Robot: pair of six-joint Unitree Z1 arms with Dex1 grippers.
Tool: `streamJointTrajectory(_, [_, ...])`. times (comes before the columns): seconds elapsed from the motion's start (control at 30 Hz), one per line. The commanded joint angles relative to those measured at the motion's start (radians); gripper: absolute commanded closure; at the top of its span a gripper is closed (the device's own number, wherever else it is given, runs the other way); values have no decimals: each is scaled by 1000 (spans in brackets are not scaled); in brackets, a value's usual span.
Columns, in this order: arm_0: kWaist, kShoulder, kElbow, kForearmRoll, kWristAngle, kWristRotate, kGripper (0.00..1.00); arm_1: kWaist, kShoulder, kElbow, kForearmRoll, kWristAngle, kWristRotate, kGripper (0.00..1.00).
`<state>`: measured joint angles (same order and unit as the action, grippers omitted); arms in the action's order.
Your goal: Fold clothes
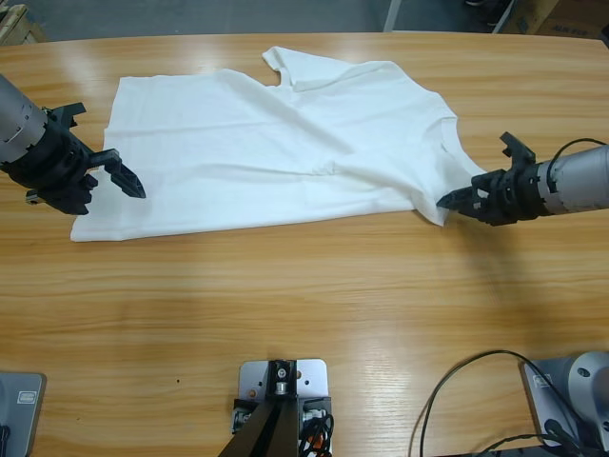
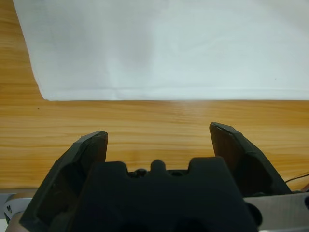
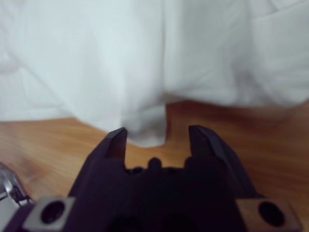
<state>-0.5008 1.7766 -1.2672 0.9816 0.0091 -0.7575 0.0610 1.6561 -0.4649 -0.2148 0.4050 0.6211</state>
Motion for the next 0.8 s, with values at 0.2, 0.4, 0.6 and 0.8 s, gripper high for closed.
streamJointTrajectory(0.2, [-12,10,33,-18,-13,-9,179,-67,100,65,-159,108,17,777])
streamJointTrajectory(0.4, [-12,5,35,-18,-14,-13,179,-67,87,75,-157,119,17,970])
streamJointTrajectory(0.6, [-12,7,40,-18,-14,-16,179,-67,39,74,-143,131,22,1000])
streamJointTrajectory(0.8, [-12,6,49,-19,-14,-16,179,-67,-10,36,-84,138,-6,1000])
